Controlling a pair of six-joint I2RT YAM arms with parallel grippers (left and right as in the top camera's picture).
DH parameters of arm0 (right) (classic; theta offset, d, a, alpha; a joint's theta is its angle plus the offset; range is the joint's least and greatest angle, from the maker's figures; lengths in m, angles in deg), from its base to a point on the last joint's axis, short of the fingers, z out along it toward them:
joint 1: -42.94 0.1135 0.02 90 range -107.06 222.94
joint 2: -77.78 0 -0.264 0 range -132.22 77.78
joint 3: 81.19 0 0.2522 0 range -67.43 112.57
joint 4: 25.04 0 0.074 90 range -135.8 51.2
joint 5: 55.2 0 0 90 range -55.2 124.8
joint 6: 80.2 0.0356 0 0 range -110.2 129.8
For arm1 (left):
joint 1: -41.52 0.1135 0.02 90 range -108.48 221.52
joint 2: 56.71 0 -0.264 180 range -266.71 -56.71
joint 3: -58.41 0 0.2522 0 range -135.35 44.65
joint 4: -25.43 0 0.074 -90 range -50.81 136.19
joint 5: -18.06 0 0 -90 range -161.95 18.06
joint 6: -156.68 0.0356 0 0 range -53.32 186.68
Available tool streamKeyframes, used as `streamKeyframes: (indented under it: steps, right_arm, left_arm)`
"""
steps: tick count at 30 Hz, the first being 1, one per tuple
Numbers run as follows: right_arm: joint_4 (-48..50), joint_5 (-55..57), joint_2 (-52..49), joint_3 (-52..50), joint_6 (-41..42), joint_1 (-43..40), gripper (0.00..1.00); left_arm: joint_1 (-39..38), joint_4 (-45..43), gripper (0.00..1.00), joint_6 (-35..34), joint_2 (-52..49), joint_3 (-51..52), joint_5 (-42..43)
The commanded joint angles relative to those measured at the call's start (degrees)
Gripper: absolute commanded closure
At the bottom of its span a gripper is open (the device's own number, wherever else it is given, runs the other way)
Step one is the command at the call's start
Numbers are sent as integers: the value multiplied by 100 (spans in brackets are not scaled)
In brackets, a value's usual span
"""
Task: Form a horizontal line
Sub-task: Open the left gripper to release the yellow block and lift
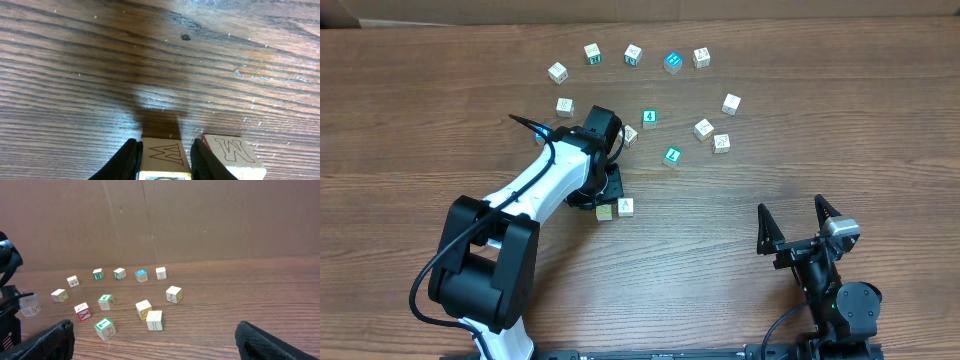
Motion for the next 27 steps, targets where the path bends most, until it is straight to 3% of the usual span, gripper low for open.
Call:
streamKeyframes:
  steps: [1, 8, 14, 20, 27]
  right_arm:
    - [26, 28, 57, -59, 15, 26, 0]
    - [26, 28, 57, -59, 15, 26, 0]
    - [28, 28, 57, -59, 15, 26, 0]
    - [28, 28, 57, -59, 15, 26, 0]
    - [28, 28, 57, -59, 15, 26, 0]
  left_arm:
    - [-13, -33, 78, 28, 37, 61, -44]
    - [-11, -37, 78, 28, 37, 61, -44]
    - [-11, 63, 60, 48, 37, 61, -39]
    - [-11, 378, 52, 50, 37, 61, 9]
    - [68, 892, 60, 315, 37, -275, 149]
